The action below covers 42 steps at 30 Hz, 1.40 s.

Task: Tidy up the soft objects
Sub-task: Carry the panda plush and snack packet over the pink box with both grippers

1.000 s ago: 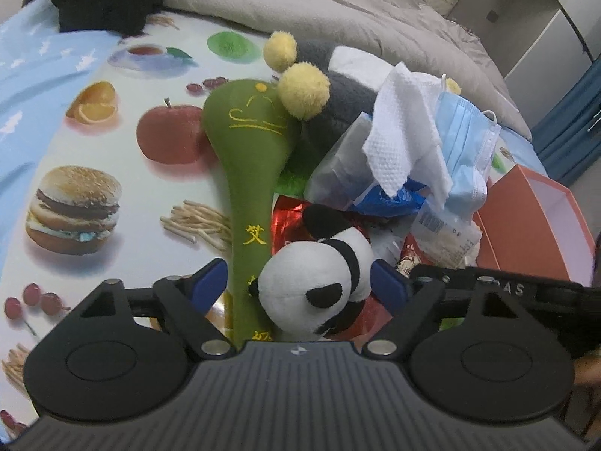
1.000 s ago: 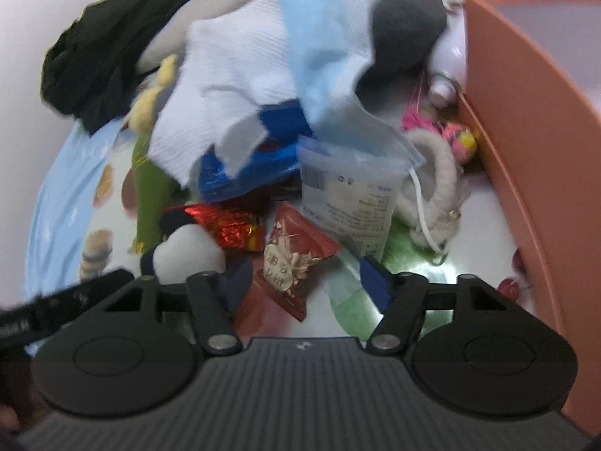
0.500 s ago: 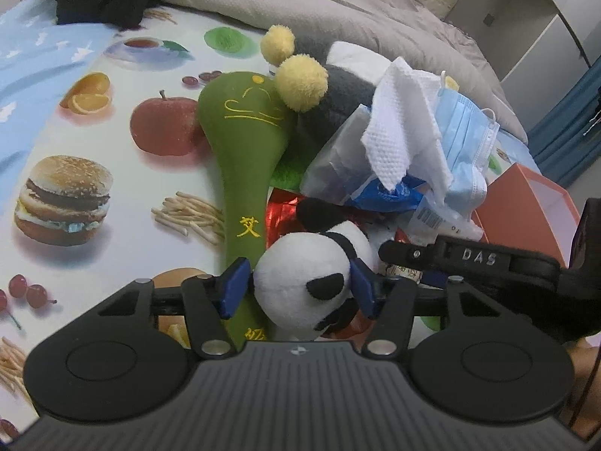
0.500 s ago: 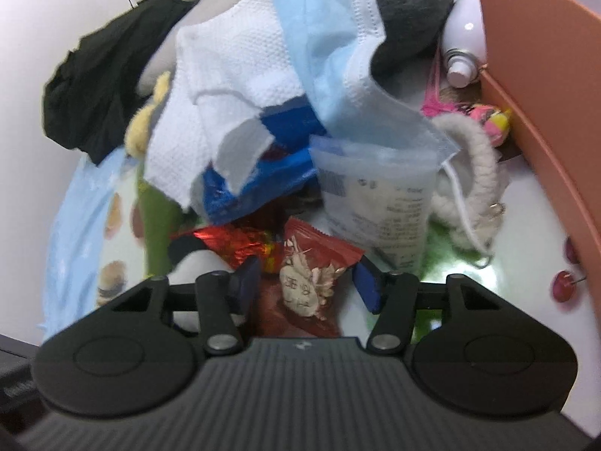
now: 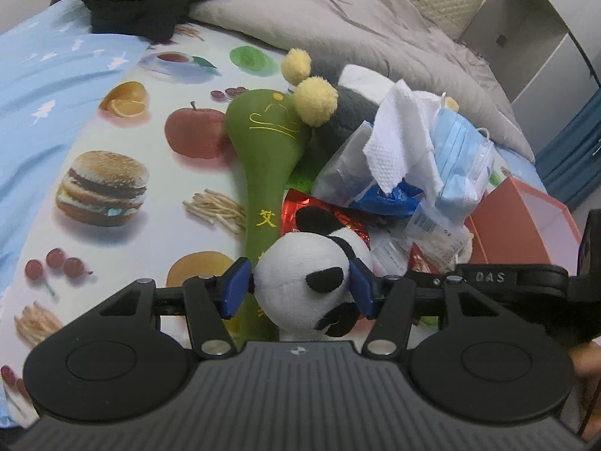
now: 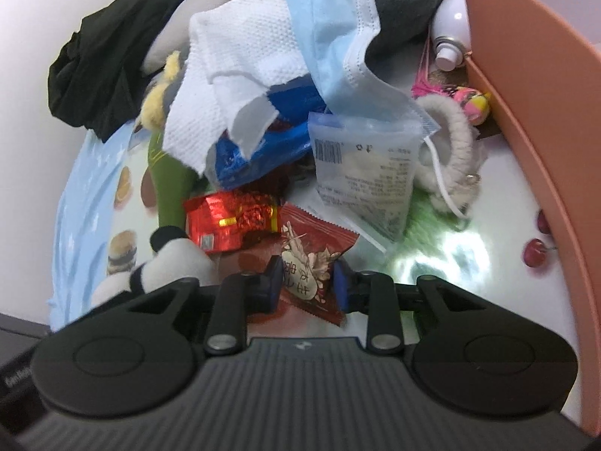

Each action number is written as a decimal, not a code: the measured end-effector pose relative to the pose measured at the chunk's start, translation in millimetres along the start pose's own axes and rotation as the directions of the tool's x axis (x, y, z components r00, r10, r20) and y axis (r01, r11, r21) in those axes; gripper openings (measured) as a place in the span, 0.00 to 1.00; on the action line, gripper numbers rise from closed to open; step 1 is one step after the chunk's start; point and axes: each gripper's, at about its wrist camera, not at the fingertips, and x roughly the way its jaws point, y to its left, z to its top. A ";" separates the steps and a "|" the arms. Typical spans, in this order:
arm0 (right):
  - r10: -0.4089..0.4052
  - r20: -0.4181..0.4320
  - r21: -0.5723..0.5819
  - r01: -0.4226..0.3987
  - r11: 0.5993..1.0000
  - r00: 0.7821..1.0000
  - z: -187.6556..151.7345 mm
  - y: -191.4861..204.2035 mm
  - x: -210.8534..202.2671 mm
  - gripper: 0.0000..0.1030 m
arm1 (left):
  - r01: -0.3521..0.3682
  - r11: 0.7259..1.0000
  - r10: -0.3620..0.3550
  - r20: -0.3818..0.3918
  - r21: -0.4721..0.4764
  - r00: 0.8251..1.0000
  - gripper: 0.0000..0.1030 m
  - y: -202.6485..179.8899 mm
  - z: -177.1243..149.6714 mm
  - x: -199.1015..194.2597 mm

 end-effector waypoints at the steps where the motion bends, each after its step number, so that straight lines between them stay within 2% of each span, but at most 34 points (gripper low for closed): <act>1: -0.002 0.006 -0.004 0.002 1.000 1.000 -2.2 0.2 -5.0 0.31 | 0.000 1.000 0.000 0.002 0.011 1.000 0.61 -0.2 -1.0 -3.3; 10: -0.024 0.068 -0.047 0.027 0.999 0.997 -31.7 -0.1 -56.1 0.30 | 0.003 1.000 -0.004 0.027 0.030 1.000 0.60 -11.5 -16.5 -40.5; 12: -0.005 0.074 -0.063 0.010 0.998 0.997 -39.9 -1.5 -72.4 0.30 | 0.005 0.999 -0.007 0.035 0.046 0.999 0.60 -18.9 -21.9 -51.7; 18: -0.008 0.130 -0.104 0.022 0.994 0.992 -62.3 5.8 -107.6 0.30 | 0.037 0.998 -0.040 0.046 0.058 0.998 0.60 -37.3 -32.1 -81.0; 26: -0.015 0.208 -0.134 0.043 0.990 0.978 -74.0 6.2 -151.9 0.30 | 0.099 0.991 -0.104 0.063 0.086 0.993 0.60 -62.5 -35.6 -110.9; 31: -0.031 0.280 -0.132 0.071 0.989 0.960 -72.2 2.4 -181.6 0.30 | 0.140 0.983 -0.150 0.080 0.121 0.985 0.60 -84.0 -28.6 -122.2; 42: -0.117 0.450 -0.098 0.179 0.979 0.885 -72.9 -11.6 -255.3 0.30 | 0.266 0.938 -0.290 0.085 0.222 0.953 0.60 -152.7 -17.9 -142.4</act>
